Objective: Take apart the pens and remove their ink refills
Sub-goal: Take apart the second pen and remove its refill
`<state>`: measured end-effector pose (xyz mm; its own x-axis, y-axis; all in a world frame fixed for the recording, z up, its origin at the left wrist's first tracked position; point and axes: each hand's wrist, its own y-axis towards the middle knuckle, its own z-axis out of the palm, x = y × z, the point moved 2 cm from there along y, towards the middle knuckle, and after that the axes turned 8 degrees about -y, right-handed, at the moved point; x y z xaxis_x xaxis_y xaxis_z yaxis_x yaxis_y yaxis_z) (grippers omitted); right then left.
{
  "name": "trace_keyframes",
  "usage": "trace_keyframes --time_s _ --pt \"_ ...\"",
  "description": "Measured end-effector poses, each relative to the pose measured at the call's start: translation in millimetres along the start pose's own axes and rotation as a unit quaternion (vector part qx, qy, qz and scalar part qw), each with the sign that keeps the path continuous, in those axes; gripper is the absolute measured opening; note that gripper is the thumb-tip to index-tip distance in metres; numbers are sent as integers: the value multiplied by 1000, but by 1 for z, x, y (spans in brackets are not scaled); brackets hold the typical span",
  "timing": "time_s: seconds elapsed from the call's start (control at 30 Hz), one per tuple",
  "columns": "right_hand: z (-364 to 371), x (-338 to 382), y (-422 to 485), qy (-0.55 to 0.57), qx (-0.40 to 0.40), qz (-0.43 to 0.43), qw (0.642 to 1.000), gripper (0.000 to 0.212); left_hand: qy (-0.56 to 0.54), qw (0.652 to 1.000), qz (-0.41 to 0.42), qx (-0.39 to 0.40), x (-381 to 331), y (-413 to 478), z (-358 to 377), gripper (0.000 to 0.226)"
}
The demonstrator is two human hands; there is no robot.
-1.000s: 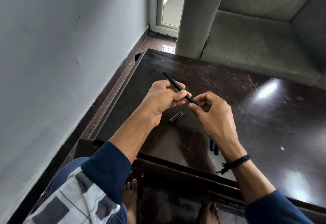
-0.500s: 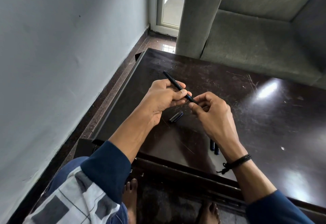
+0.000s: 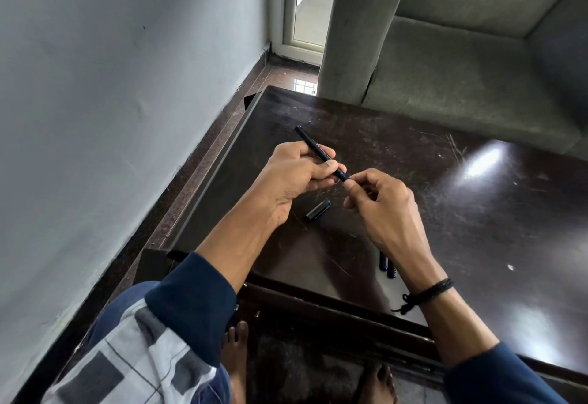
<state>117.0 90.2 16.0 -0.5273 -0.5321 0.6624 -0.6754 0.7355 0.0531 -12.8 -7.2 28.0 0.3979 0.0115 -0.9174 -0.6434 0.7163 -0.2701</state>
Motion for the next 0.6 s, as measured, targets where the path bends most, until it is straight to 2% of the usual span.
trace_keyframes --time_s 0.13,0.23,0.37,0.6 --pt "0 0 0 11 -9 -1 1000 7 -2 1000 3 -1 -1 -1 -1 16" --pt "-1 0 -1 4 -25 -4 1000 14 0 1000 3 -1 0 -1 0 15" --pt "-1 -1 0 0 -19 -1 1000 6 -2 1000 2 0 0 -1 0 16" --pt "-2 1 0 7 -14 3 1000 13 -2 1000 2 0 0 0 0 16"
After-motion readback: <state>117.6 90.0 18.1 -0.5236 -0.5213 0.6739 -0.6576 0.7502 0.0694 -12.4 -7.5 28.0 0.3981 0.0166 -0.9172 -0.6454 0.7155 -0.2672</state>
